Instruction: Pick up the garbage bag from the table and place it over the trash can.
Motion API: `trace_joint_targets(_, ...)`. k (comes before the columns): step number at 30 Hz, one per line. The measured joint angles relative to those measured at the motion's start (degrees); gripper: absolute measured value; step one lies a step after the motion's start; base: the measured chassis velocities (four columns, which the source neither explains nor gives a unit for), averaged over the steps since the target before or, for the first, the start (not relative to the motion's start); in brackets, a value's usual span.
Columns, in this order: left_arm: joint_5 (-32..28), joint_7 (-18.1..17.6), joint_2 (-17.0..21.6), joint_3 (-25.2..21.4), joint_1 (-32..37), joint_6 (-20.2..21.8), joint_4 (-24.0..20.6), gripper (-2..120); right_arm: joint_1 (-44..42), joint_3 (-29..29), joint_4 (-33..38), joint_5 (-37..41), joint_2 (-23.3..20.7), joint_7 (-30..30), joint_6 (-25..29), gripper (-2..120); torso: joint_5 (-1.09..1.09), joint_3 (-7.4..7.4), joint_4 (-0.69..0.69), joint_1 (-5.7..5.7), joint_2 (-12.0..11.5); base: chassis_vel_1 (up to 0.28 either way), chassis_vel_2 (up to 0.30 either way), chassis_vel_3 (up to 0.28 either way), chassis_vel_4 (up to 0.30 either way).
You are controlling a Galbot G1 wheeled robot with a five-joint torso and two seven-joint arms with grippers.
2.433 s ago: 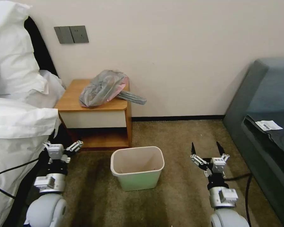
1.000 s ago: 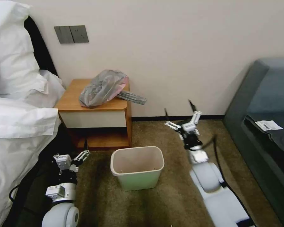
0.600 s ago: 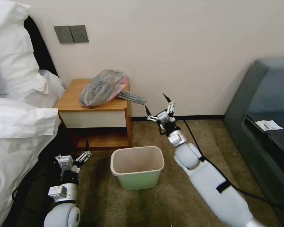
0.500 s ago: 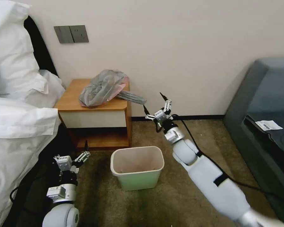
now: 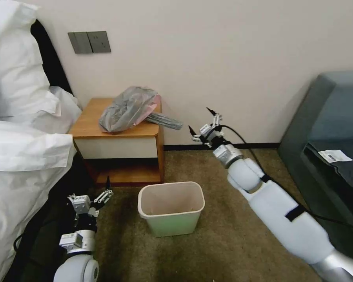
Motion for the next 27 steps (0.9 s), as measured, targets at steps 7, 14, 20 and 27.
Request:
trace_joint_targets(7,0.83,0.04,-0.67,-0.22,0.58,-0.98,1.09,100,-1.17,1.02,3.56,2.78,-2.13,-2.26,-4.17,100,-0.02,0.00,-0.02,0.00,0.00,0.000,0.000,0.000,0.000)
trace_joint_targets(14,0.98,0.29,-1.86,-0.38,0.85,-1.09,0.90,100,6.89,-10.25,-4.96,9.72,-0.51,-0.16,0.66,100,-0.02,0.00,0.01,0.00,0.00,0.000,0.000,0.000,0.000)
trace_joint_targets(20,1.11,0.43,-2.09,-0.06,0.70,-1.03,1.19,100,11.24,-14.88,-8.78,9.92,0.73,-0.16,0.61,100,-0.01,0.01,0.03,0.00,0.00,0.000,0.000,0.000,0.000)
trace_joint_targets(27,1.22,0.45,-2.54,-0.15,0.78,-1.08,1.24,100,17.03,-18.94,-16.51,8.68,1.95,-1.05,2.03,100,-0.02,0.01,0.02,0.00,0.00,0.000,0.000,0.000,0.000)
